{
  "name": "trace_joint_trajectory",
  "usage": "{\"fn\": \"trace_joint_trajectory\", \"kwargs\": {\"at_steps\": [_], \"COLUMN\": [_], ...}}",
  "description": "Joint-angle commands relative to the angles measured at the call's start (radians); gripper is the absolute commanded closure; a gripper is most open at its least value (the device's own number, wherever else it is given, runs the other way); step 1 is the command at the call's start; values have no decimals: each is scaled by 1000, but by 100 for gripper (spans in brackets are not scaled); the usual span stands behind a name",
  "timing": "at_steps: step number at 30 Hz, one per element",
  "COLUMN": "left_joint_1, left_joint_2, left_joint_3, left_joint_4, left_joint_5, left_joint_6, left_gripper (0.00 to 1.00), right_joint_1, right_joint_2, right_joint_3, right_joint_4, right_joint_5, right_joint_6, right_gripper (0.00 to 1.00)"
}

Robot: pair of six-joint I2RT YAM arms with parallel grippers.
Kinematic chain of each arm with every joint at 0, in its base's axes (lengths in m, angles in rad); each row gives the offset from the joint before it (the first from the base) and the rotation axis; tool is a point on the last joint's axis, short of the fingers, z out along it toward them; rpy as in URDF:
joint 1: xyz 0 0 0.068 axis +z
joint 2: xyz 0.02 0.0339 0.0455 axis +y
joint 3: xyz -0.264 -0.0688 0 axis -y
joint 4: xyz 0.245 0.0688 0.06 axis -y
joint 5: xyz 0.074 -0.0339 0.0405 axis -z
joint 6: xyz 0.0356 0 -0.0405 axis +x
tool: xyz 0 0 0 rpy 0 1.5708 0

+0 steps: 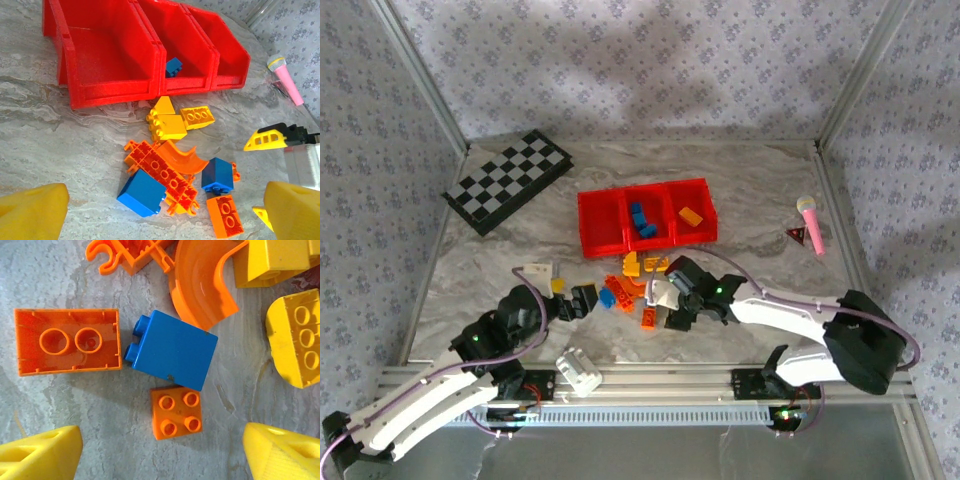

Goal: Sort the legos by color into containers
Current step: Pick up the lego from the bottom-center of the table.

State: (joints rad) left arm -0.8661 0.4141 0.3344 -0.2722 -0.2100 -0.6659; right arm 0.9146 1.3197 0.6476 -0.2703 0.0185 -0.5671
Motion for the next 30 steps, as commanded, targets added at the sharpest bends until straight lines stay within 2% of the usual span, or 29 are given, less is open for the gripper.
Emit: {"fn": "trace_joint_trajectory", "kwargs": {"at_steps": [1, 13, 20, 30], "left_joint_1": [-6, -5, -4, -4], "left_joint_2": [-26, -34, -32, -20], "left_joint_3": [0, -1, -1, 8], "left_joint_4": [-25, -44, -58, -79], "left_joint_5": [-1, -26, -31, -52], "left_joint_6": [13, 17, 14, 7], "left_gripper": [0, 0, 0, 0], "right_joint_1": [-14, -83, -80, -84], "right_joint_2": [29, 79, 138, 208], "right_joint_3": [-7, 35, 66, 84], "right_joint_4": [25, 34, 25, -18], "right_joint_5": [-3, -87, -88, -68], "right_joint_6": [-46, -118, -137, -151], "right_gripper": [17, 20, 21, 28]}}
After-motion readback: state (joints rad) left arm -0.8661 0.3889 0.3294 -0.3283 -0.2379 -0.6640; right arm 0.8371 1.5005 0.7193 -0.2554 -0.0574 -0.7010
